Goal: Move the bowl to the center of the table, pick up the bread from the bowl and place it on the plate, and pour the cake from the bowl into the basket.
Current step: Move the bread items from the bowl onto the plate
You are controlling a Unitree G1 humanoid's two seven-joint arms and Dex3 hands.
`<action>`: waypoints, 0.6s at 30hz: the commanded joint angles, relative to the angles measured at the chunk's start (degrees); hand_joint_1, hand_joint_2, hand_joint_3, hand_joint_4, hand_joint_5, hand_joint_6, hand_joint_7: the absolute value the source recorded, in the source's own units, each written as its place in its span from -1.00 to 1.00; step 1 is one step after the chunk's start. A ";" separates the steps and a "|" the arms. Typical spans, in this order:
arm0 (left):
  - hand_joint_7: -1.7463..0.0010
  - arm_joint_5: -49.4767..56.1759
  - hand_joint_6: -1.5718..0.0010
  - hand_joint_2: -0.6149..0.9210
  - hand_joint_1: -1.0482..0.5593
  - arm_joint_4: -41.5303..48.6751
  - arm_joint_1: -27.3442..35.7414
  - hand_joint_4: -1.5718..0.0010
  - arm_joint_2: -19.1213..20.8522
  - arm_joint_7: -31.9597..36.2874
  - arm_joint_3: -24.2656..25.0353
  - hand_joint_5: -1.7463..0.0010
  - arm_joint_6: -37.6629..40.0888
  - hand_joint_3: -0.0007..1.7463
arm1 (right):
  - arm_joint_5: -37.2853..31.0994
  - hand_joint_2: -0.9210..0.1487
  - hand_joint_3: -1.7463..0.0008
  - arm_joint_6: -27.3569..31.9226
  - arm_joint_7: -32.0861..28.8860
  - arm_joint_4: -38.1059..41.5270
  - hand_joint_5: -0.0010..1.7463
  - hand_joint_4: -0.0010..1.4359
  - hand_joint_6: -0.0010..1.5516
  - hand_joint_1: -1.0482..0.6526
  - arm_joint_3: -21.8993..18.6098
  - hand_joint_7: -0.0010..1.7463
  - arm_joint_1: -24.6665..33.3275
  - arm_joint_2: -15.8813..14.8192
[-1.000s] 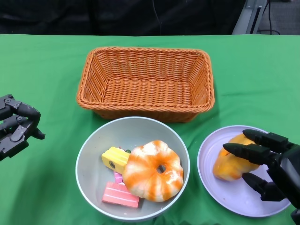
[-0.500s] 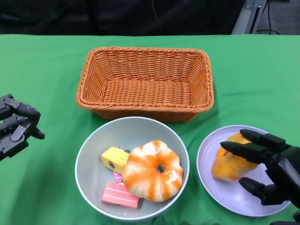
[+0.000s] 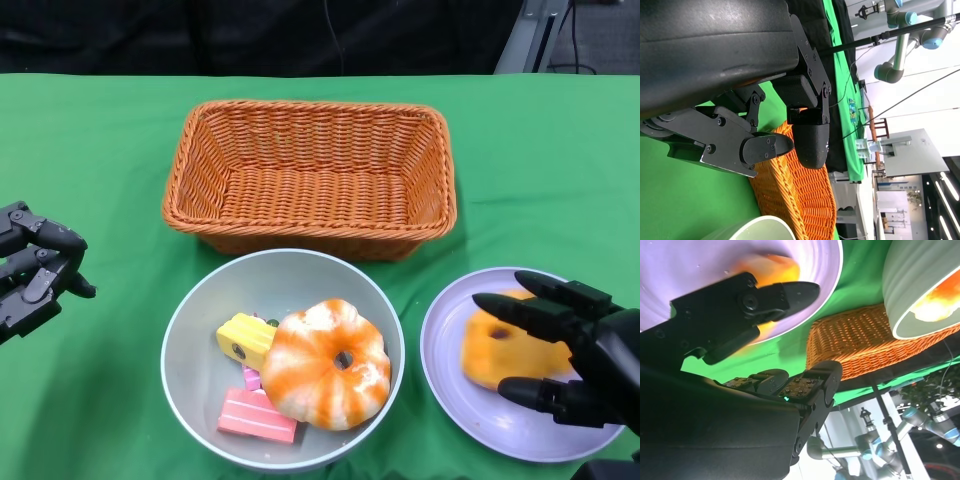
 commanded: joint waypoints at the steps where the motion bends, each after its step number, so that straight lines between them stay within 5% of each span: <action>1: -0.19 0.58 -0.13 0.86 0.23 -0.02 0.18 -0.10 1.23 0.47 0.20 -0.54 -0.41 -0.36 | 2.10 -0.99 0.84 0.08 1.09 -0.79 -1.00 -0.49 -0.42 -0.56 -1.47 -0.99 0.68 0.18; 18: -0.27 0.59 -0.07 0.82 0.23 -0.47 0.45 -0.07 0.91 -0.46 0.14 -0.58 -0.86 -0.26 | 2.32 -1.00 0.71 1.09 2.00 -2.81 -1.00 -0.60 -0.50 -0.64 -2.93 -1.00 1.67 2.30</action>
